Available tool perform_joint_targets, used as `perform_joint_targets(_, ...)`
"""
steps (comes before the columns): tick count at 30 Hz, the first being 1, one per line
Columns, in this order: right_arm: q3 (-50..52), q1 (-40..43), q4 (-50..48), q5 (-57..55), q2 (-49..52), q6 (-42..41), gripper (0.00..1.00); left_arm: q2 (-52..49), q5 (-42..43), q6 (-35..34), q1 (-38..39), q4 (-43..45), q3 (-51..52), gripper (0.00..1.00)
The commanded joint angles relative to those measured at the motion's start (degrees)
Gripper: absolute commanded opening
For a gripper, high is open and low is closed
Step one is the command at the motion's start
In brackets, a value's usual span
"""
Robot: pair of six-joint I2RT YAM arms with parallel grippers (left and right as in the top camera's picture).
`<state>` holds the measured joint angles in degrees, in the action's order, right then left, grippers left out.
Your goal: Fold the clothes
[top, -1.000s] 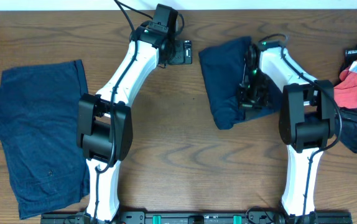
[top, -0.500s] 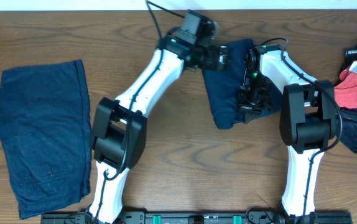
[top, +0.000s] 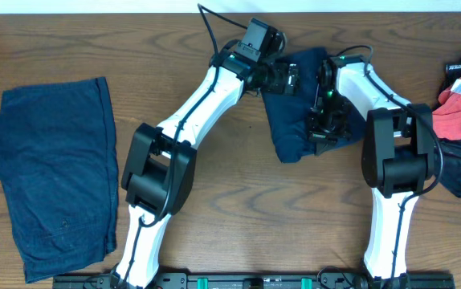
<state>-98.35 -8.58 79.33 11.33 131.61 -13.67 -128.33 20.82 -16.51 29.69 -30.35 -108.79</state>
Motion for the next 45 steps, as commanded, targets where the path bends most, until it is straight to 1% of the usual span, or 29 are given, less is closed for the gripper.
perform_joint_targets(1,-3.32,0.48,0.79,-0.35,0.61,-1.07,0.01,-2.03,-0.5,-0.28,0.07,0.07,-0.5,0.98)
perform_joint_targets(12,-15.41,0.5,7.48,-0.87,0.61,-0.39,0.02,-5.09,-1.01,-0.07,-0.55,-0.26,-0.22,0.98)
perform_joint_targets(13,-16.79,0.59,7.91,-1.29,0.59,-0.42,0.07,-5.09,-1.22,-0.02,-0.9,-0.44,-0.2,0.98)
perform_joint_targets(14,-18.03,0.72,8.31,-1.79,0.61,-0.44,0.16,-5.07,-1.18,-0.09,-1.25,-0.63,-0.2,0.98)
perform_joint_targets(15,-19.39,0.87,8.72,-2.32,0.61,-0.39,0.21,-4.92,-0.9,-0.26,-1.75,-0.85,-0.2,0.98)
perform_joint_targets(17,-22.69,1.4,10.08,-3.28,0.61,-0.39,0.41,-4.46,-0.26,-0.48,-3.1,-1.55,-0.22,0.98)
perform_joint_targets(18,-24.15,1.64,10.62,-3.54,0.59,-0.37,0.48,-4.17,-0.28,-0.83,-3.65,-2.16,-0.22,0.98)
perform_joint_targets(20,-27.39,2.43,11.69,-3.63,0.61,0.04,0.56,-3.69,-0.24,-0.96,-4.9,-3.54,-0.22,0.98)
perform_joint_targets(23,-30.86,4.09,11.82,-3.63,0.59,0.26,0.8,-2.78,-0.24,-0.96,-6.67,-5.27,-0.22,0.98)
perform_joint_targets(25,-31.56,5.95,10.51,-3.61,0.61,0.24,0.86,-1.97,-0.26,-0.92,-7.69,-5.66,-0.22,0.98)
perform_joint_targets(31,-31.17,12.81,8.68,-3.19,0.72,0.33,0.93,0.2,-0.28,-0.92,-11.3,-7.85,-0.22,0.98)
perform_joint_targets(34,-31.17,16.7,8.5,-1.53,0.72,1.86,0.99,0.28,-0.28,-0.92,-13.33,-10.23,-0.22,0.98)
perform_joint_targets(40,-28.83,22.69,6.97,2.82,1.92,6.19,0.99,0.28,-0.31,-0.28,-15.87,-15.39,-0.22,0.98)
perform_joint_targets(45,-25.07,23.63,3.85,7.1,4.61,11.65,0.99,0.31,-0.33,0.61,-16.24,-16.76,-0.22,0.98)
